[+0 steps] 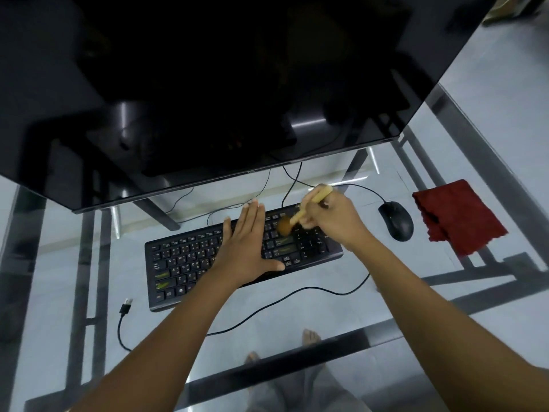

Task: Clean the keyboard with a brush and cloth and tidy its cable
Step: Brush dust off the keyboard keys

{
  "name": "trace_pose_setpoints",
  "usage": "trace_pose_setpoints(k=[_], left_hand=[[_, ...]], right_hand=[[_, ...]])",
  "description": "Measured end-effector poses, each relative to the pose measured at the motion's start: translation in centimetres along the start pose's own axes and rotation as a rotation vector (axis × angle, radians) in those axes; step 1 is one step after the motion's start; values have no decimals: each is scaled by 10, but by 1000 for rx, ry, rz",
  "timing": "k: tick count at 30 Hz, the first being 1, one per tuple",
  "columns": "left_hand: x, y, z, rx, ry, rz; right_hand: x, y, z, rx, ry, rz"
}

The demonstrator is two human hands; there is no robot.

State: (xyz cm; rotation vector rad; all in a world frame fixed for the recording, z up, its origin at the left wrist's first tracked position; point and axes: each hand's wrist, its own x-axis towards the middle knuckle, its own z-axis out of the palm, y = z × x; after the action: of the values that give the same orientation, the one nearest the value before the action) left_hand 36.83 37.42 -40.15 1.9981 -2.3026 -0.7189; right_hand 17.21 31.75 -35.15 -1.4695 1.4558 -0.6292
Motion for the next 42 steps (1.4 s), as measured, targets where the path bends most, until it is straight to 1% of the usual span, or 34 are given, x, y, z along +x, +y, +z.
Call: trace_pose_setpoints(k=[1,2,4,5,6,7,8,9,11,12,13,15,16,17,19,20,21,22,23,24,25,26,27,28,29,30,31,32,35,36,38,39,40,42], left_hand=[[3,2,0,5,-9,6],[6,4,0,12,-23,9],[9,6,1,28,-47,10],[10,8,2,33,-52,9],[10,9,3,37,-57,10],[10,10,5,41,-62,11],[10,12,6,46,-69,13],[10,13,8,50,-76,12],[11,14,11,56,-96,3],[11,14,12,58,-103,-5],[11,14,12,60,-109,-12],[10,13,13,60,-117,-21],[10,12,13,60,-118,-23],[10,12,13,62,-117,-24],[11,12,13,66,-108,-28],[11,12,13,68,-105,-29],[11,12,13,71,-106,-30],[11,12,13,71,-107,-30],[11,11,14,71,-107,-31],[11,11,14,69,-106,-32],[11,11,14,67,-104,-32],[11,11,14,64,-103,-31],[11,11,14,60,-100,-31],[11,11,15,59,-97,-31],[11,11,15,60,-95,-30],[10,11,14,63,-94,-29],[10,11,14,66,-94,-29],[10,11,14,66,-94,-29],[10,11,15,63,-89,-26],[11,10,15,65,-90,-25],[10,10,15,63,-99,-25],[10,10,15,60,-97,-25],[10,10,15,58,-96,-25],[10,10,15,57,-98,-22]], right_hand=[[-2,2,-3,-33,-78,29],[-2,6,-6,-94,-68,20],[-1,8,-14,-186,163,-52],[-1,9,-18,-168,231,-74],[-1,10,-21,-120,203,-70],[-3,9,-21,-78,100,-25],[-4,11,-20,-78,4,9],[-6,13,-20,-128,-10,15],[-6,14,-21,-203,189,-49],[-6,14,-23,-170,268,-79],[-7,14,-26,-120,245,-80],[-11,15,-27,9,21,25],[-13,17,-28,16,-35,75],[-14,21,-29,-14,3,79],[-16,23,-35,-64,243,37],[-18,24,-39,-25,274,17],[-21,23,-41,16,216,17],[-24,22,-41,48,80,39],[-27,21,-38,8,-57,62],[-30,23,-35,-108,-106,71],[-29,25,-34,-189,-56,54],[-29,24,-33,-234,88,28],[-30,23,-34,-224,223,-9],[-31,24,-35,-181,270,-38],[-34,23,-35,-142,230,-45],[-37,22,-31,-125,118,-38],[-41,24,-28,-177,20,-22],[-42,28,-25,-251,10,-20],[-38,32,-31,-241,293,-75],[-37,33,-34,-186,286,-76],[-38,30,-35,-103,83,-20],[-38,30,-34,-156,13,2],[-37,32,-33,-225,28,-12],[-32,30,-36,-241,241,-52]])
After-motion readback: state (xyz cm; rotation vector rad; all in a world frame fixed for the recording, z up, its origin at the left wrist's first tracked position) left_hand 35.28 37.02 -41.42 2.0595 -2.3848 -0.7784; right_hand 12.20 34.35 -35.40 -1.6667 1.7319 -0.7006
